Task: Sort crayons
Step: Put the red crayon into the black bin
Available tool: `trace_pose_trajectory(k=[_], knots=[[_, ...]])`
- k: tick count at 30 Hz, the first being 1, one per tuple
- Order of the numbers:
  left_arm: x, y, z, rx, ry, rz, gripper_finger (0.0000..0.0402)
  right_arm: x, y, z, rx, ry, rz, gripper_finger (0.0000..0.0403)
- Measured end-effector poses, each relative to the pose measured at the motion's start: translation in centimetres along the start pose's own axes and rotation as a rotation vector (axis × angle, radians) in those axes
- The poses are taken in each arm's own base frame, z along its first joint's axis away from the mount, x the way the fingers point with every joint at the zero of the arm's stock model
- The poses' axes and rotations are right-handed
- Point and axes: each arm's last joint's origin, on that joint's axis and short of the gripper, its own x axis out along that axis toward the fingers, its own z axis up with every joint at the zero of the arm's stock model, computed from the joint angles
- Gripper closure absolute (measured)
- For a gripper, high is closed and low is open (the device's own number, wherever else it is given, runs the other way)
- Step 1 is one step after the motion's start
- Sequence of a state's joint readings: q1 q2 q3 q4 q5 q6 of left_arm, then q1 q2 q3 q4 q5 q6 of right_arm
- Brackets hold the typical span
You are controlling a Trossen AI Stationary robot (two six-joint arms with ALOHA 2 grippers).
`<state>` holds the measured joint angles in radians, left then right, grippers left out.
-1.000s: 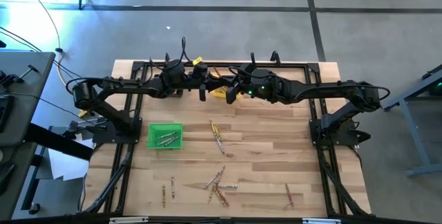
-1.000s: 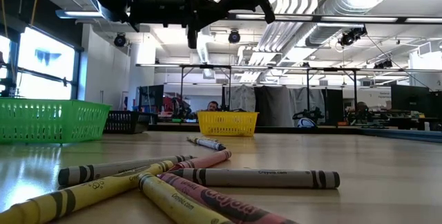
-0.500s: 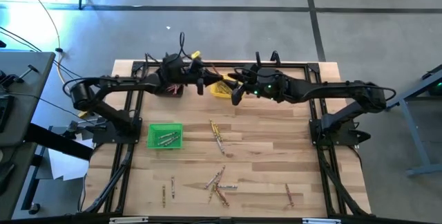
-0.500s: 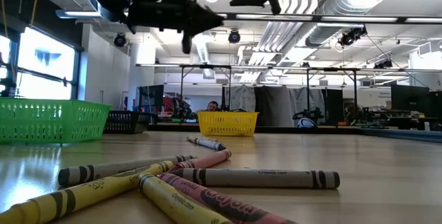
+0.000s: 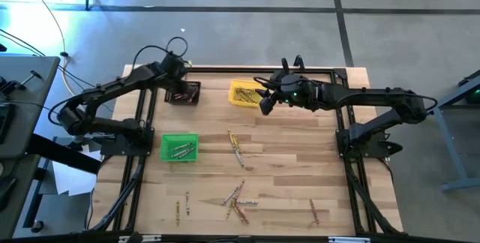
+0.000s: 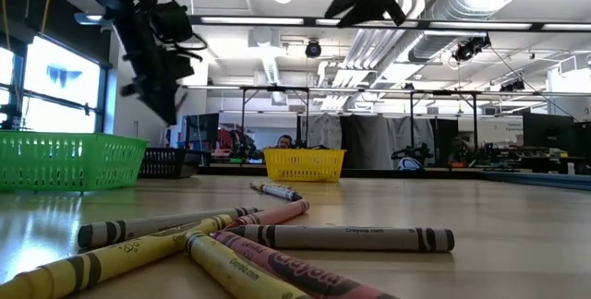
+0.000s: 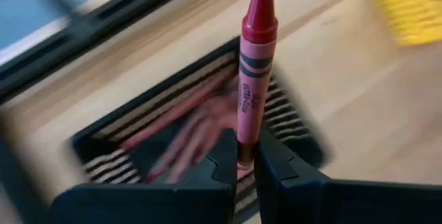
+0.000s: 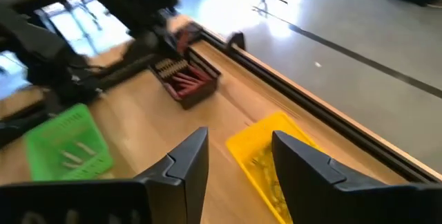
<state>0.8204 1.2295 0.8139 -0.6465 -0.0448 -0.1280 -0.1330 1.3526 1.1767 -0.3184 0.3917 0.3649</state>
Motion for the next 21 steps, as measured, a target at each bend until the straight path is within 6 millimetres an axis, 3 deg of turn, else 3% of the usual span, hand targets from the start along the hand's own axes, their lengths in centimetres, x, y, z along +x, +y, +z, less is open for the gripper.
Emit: trace_pose_trajectory(k=[6,15,21], knots=[[0.0,0.7,-0.4,0.004,0.045,0.051,0.0386,0.3,-1.1,0.0,0.003,0.025,-0.043,0.0258],[0.0,0.7,-0.7,0.063,0.071,0.056,0.0323,0.5,-1.5,-0.1,0.014,0.054,-0.040,0.0258],[0.0,0.4,-0.5,0.062,0.059,-0.012,0.0303,0.2,-1.9,-1.9,0.104,0.271,-0.019,0.0258]])
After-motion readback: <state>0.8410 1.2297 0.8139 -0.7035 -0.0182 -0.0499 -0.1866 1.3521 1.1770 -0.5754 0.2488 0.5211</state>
